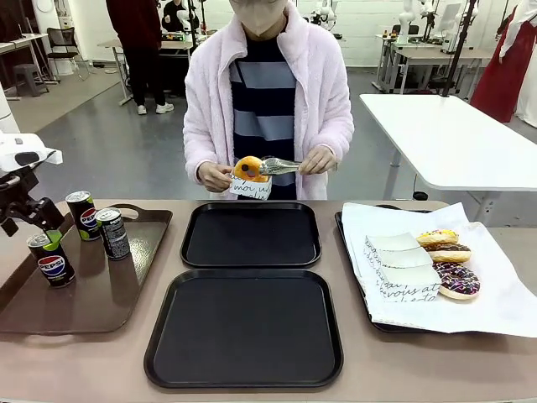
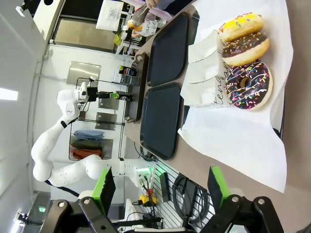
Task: Set up donuts and drinks on trays.
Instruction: Pick up one Pepsi coke and place it on the Flat Tray.
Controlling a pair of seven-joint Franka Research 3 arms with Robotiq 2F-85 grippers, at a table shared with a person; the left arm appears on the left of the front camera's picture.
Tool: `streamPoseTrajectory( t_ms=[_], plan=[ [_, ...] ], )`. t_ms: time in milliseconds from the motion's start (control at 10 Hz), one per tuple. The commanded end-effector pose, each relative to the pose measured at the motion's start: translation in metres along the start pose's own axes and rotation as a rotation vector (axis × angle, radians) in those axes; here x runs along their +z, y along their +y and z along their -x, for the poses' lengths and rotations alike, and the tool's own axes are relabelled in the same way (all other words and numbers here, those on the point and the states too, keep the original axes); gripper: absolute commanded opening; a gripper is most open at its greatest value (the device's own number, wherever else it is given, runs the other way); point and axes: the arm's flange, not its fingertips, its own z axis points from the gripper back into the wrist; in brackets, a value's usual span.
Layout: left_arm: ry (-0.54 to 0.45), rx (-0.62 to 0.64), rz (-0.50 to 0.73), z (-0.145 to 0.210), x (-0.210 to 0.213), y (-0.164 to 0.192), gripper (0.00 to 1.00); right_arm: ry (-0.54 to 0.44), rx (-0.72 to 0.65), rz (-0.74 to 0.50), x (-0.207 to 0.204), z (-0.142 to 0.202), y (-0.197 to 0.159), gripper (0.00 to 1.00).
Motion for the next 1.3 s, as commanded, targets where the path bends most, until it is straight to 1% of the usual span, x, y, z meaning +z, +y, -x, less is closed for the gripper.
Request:
streamPoseTrajectory(
  t_ms=[0, 300, 400, 500, 600, 700, 1000, 1100, 1200],
  plan=[
    [0.006, -0.006, 0.052, 0.005, 0.007, 0.002, 1.0, -0.005, 0.004, -0.009, 0.001, 0.0, 0.0, 1.0],
    [0.006, -0.006, 0.052, 0.005, 0.007, 0.002, 1.0, -0.005, 0.004, -0.009, 0.001, 0.0, 0.0, 1.0],
    [0.009, 0.008, 0.015, 0.003, 0.003, 0.002, 1.0, -0.005, 0.004, -0.009, 0.001, 0.0, 0.0, 1.0],
    [0.018, 0.007, 0.012, 0.005, 0.0, -0.006, 1.0, -0.005, 0.004, -0.009, 0.001, 0.0, 0.0, 1.0],
    [0.024, -0.002, -0.027, 0.004, -0.002, -0.015, 1.0, -0.005, 0.004, -0.009, 0.001, 0.0, 0.0, 1.0],
    [0.046, 0.009, -0.054, 0.003, -0.007, -0.02, 1.0, -0.005, 0.004, -0.009, 0.001, 0.0, 0.0, 1.0],
    [0.094, 0.055, -0.074, -0.006, -0.032, -0.02, 1.0, -0.005, 0.004, -0.009, 0.001, 0.0, 0.0, 1.0],
    [0.098, 0.064, -0.064, -0.007, -0.033, -0.021, 0.41, -0.005, 0.004, -0.009, 0.001, 0.0, 0.0, 1.0],
    [0.084, 0.075, -0.058, -0.008, -0.032, -0.02, 0.41, -0.005, 0.004, -0.009, 0.001, 0.0, 0.0, 1.0]
  ],
)
